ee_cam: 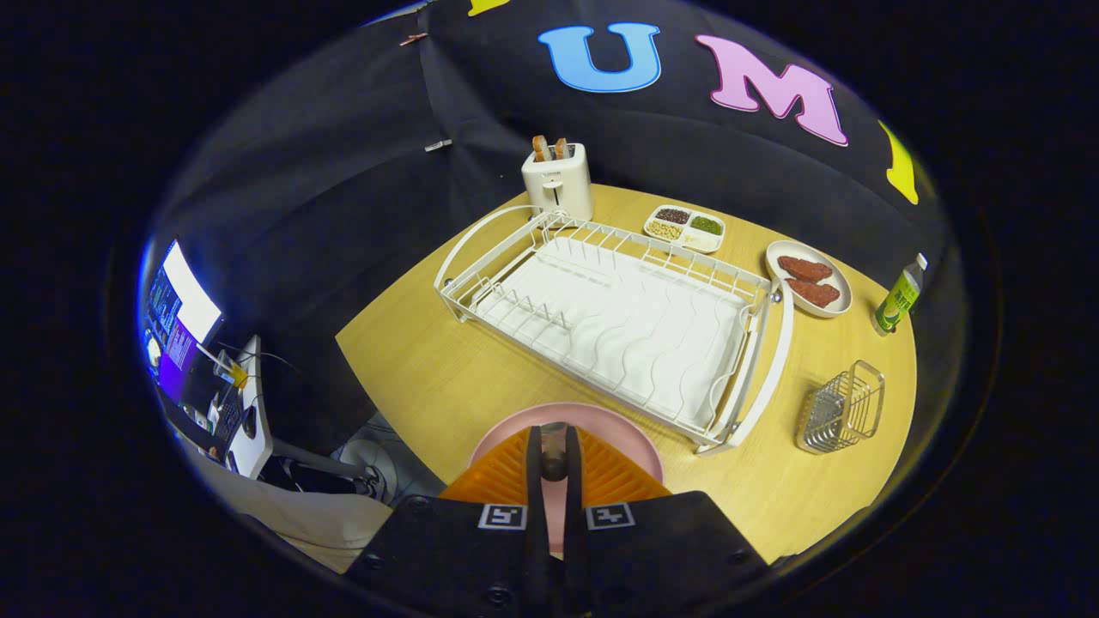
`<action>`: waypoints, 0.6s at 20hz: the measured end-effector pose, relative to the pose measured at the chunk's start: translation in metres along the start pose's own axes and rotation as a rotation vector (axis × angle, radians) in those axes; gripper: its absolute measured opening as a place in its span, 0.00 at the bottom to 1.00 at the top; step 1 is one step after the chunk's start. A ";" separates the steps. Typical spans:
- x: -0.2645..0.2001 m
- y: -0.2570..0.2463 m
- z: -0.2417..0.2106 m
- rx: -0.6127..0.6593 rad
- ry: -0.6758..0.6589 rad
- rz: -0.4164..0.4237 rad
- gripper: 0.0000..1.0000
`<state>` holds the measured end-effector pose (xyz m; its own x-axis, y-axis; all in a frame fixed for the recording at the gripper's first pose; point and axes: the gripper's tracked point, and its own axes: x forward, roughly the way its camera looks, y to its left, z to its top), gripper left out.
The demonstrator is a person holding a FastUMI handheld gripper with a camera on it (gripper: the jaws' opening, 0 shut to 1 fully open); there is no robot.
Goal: Take the plate from the dish rack, then take the spoon from the basket and place it into the plate.
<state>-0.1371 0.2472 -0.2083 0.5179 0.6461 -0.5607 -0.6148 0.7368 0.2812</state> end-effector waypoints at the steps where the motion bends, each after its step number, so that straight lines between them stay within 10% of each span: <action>1: 0.005 0.001 -0.003 0.000 -0.003 0.006 0.10; 12: 0.008 -0.014 -0.046 -0.014 0.066 0.047 0.16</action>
<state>-0.1514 0.2330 -0.2521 0.4481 0.6648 -0.5977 -0.6460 0.7029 0.2975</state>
